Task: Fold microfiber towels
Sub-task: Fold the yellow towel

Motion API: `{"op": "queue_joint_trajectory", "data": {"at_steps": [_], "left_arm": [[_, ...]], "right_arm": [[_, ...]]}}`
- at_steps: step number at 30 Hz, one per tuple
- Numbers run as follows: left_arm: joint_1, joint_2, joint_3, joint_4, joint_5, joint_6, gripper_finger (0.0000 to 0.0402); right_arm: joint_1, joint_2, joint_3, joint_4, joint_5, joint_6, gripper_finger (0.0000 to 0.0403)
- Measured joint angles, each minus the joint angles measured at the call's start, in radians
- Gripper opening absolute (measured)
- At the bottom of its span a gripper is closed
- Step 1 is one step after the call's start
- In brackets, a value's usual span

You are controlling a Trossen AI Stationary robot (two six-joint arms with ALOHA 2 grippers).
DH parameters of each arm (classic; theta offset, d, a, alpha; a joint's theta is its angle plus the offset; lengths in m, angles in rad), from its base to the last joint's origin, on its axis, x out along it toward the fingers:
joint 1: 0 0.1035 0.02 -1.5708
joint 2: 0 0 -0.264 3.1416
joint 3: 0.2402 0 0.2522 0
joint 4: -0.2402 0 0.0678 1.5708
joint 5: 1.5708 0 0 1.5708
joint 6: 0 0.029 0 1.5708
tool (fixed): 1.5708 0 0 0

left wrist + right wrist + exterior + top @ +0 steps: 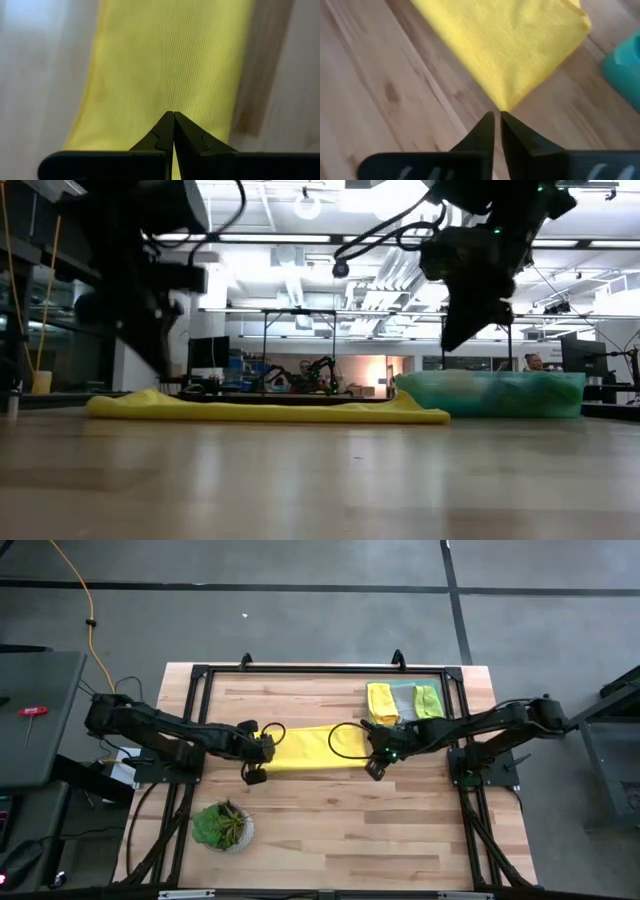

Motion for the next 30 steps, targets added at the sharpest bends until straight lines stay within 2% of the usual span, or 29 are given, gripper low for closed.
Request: {"op": "queue_joint_trajectory", "data": {"at_steps": [2, 4, 7, 10, 13, 17, 21, 27, 30], "left_arm": [[0.005, -0.049, -0.02, 0.076, 0.008, 0.018, 0.0], [0.017, -0.101, -0.056, 0.176, 0.064, 0.027, 0.0], [0.036, -0.158, -0.1, 0.263, 0.136, -0.004, 0.0], [0.047, -0.2, -0.121, 0.234, 0.143, -0.057, 0.0], [0.035, -0.223, -0.131, 0.162, 0.142, -0.036, 0.0], [0.013, -0.22, -0.13, 0.076, 0.079, 0.069, 0.0], [0.004, -0.211, -0.13, 0.045, 0.003, 0.177, 0.0007], [-0.003, -0.211, -0.13, 0.051, 0.137, 0.24, 0.0051], [-0.006, -0.211, -0.13, 0.053, 0.162, 0.238, 0.0083]], "right_arm": [[-0.019, 0.011, -0.021, 0.066, -0.045, 0.026, 0.0051], [-0.04, 0.033, -0.05, 0.136, -0.099, 0.074, 0.0082], [-0.061, 0.054, -0.091, 0.223, -0.117, 0.132, 0.0135], [-0.062, 0.061, -0.101, 0.281, -0.111, 0.136, 0.0182], [-0.048, 0.06, -0.094, 0.29, -0.111, 0.044, 0.0213], [-0.033, 0.061, -0.093, 0.289, -0.103, -0.127, 0.0226], [-0.034, 0.061, -0.093, 0.291, -0.097, -0.204, 0.0226], [-0.034, 0.061, -0.093, 0.29, -0.071, -0.204, 0.0226], [-0.034, 0.061, -0.093, 0.29, -0.071, -0.202, 0.0226]]}}
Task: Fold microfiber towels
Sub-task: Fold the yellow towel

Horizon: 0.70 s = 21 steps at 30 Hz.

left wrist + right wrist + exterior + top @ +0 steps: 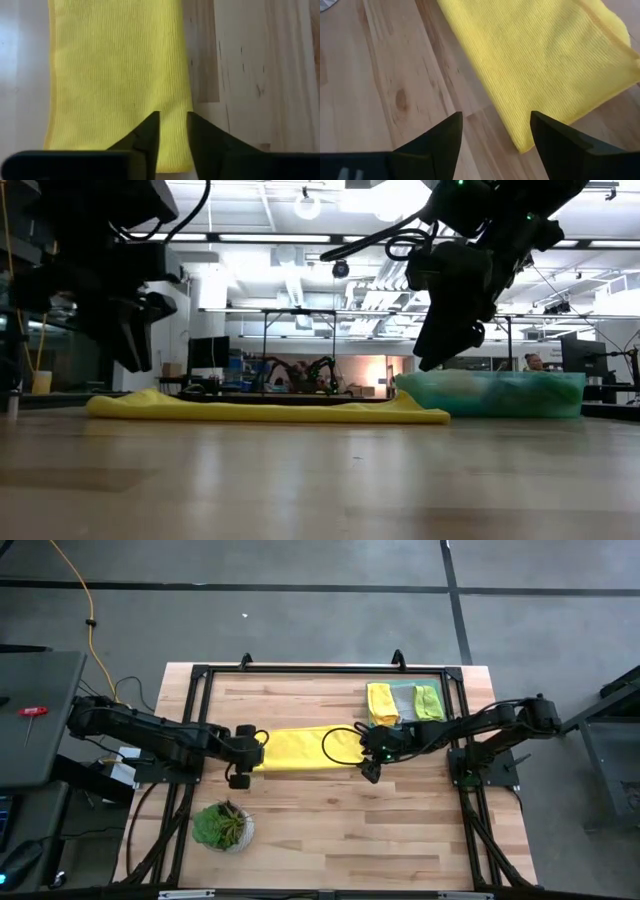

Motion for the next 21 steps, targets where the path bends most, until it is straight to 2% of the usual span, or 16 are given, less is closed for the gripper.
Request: {"op": "queue_joint_trajectory", "data": {"at_steps": [6, 11, 17, 21], "left_arm": [[0.073, 0.0, 0.07, -0.075, 0.135, -0.043, 0.0149], [0.146, 0.0, 0.097, -0.115, 0.252, -0.025, 0.0182], [0.18, 0.077, 0.099, -0.116, 0.244, -0.028, 0.0186], [0.224, 0.177, 0.161, -0.111, 0.218, -0.088, 0.0181]], "right_arm": [[0.0, 0.0, 0.0, 0.0, 0.0, 0.003, 0.0226], [0.0, 0.0, 0.0, 0.0, 0.014, 0.003, 0.0226], [0.0, 0.0, 0.0, 0.0, 0.017, 0.006, 0.0226], [0.0, 0.0, 0.0, 0.0, 0.052, 0.006, 0.0226]]}}
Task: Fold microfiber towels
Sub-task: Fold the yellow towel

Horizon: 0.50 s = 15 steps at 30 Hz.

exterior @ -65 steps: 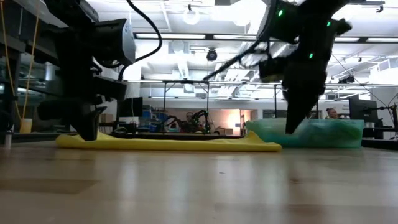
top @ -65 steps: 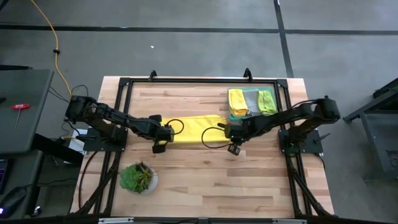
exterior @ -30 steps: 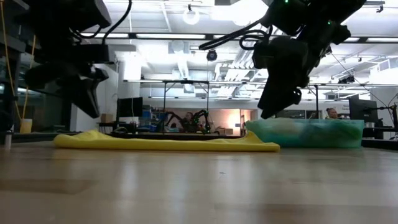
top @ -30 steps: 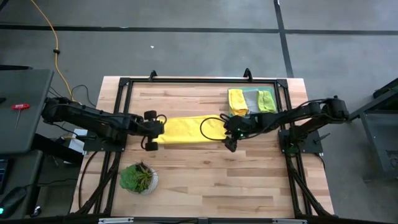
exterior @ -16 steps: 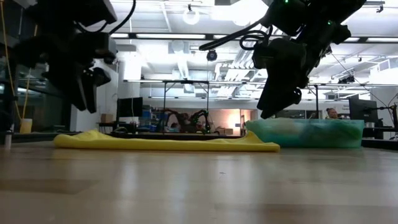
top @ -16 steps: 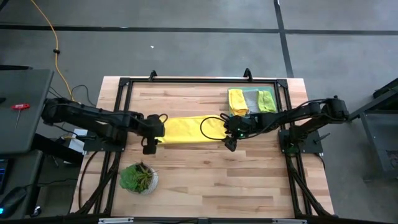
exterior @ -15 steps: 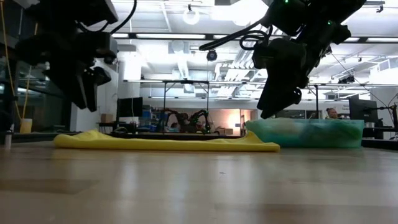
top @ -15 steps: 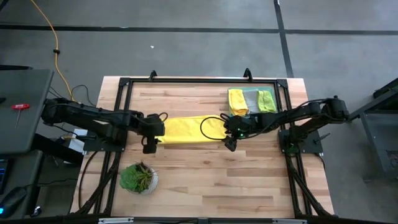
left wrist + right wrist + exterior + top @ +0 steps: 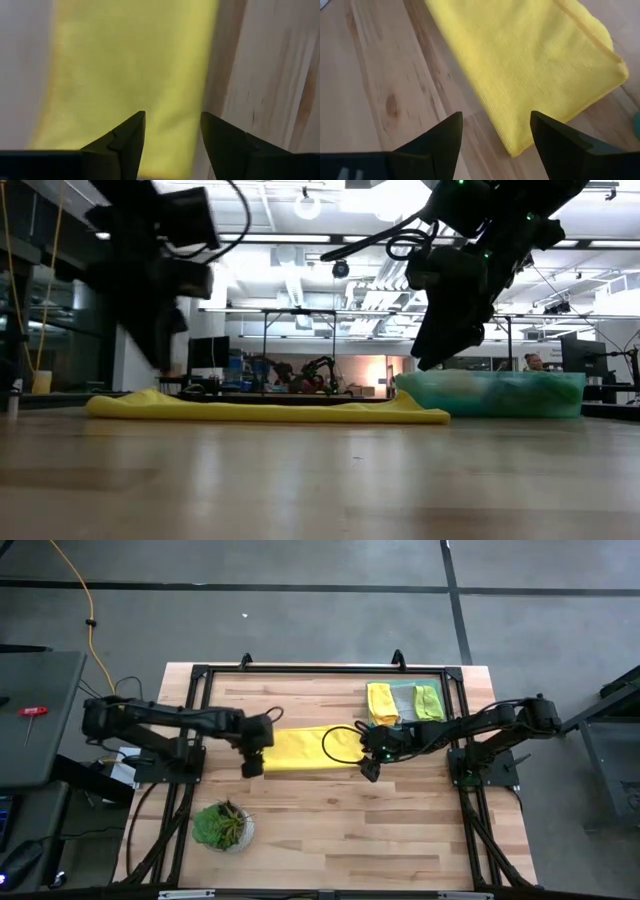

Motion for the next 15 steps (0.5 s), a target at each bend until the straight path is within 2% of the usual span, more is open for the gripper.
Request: {"op": "queue_joint_trajectory", "data": {"at_steps": [3, 7, 10, 13, 15], "left_arm": [[0.019, 0.055, 0.07, -0.026, 0.0, -0.021, 0.018], [0.01, 0.116, 0.125, -0.192, 0.001, -0.069, 0.018], [-0.014, 0.148, 0.114, -0.275, 0.01, -0.134, 0.018], [-0.05, 0.163, 0.085, -0.263, 0.054, -0.192, 0.018], [-0.083, 0.171, 0.066, -0.228, 0.045, -0.213, 0.0179]], "right_arm": [[0.0, 0.0, 0.0, 0.0, 0.003, 0.0, 0.0226], [0.0, 0.0, 0.0, 0.0, 0.003, 0.0, 0.0226], [0.0, 0.0, 0.0, -0.001, 0.005, -0.001, 0.0226], [0.0, 0.0, 0.0, -0.001, 0.014, 0.0, 0.0226], [0.0, 0.0, 0.0, -0.001, 0.014, -0.001, 0.0226]]}}
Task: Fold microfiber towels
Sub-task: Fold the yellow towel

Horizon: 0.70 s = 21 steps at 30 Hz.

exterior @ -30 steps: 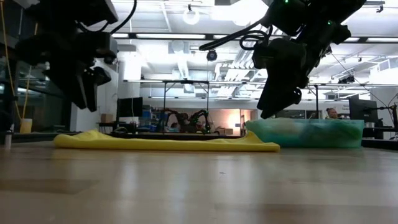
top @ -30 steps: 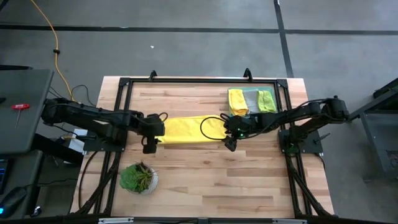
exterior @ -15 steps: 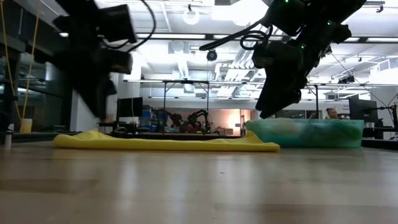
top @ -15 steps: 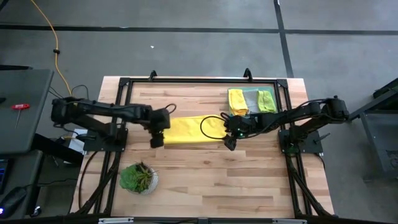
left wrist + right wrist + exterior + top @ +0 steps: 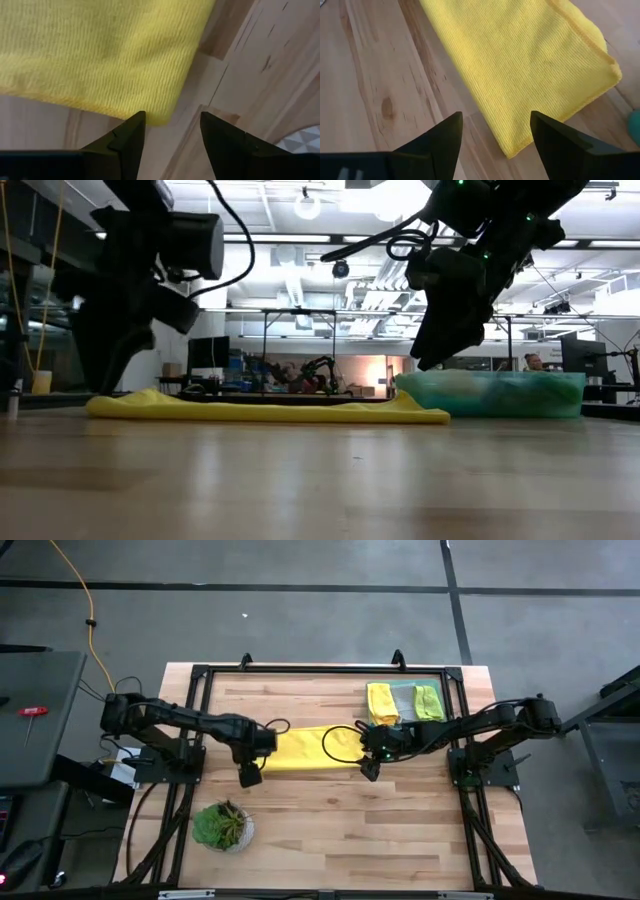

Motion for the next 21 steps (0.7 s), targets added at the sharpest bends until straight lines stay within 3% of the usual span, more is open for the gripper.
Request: {"op": "queue_joint_trajectory", "data": {"at_steps": [9, 21], "left_arm": [[-0.156, 0.001, -0.011, 0.023, -0.176, 0.013, 0.0179], [-0.195, 0.137, -0.006, 0.039, -0.184, 0.039, 0.0179]], "right_arm": [[0.0, 0.0, 0.0, -0.008, 0.0, -0.001, 0.0226], [0.0, 0.0, 0.0, -0.012, 0.007, 0.032, 0.0226]]}}
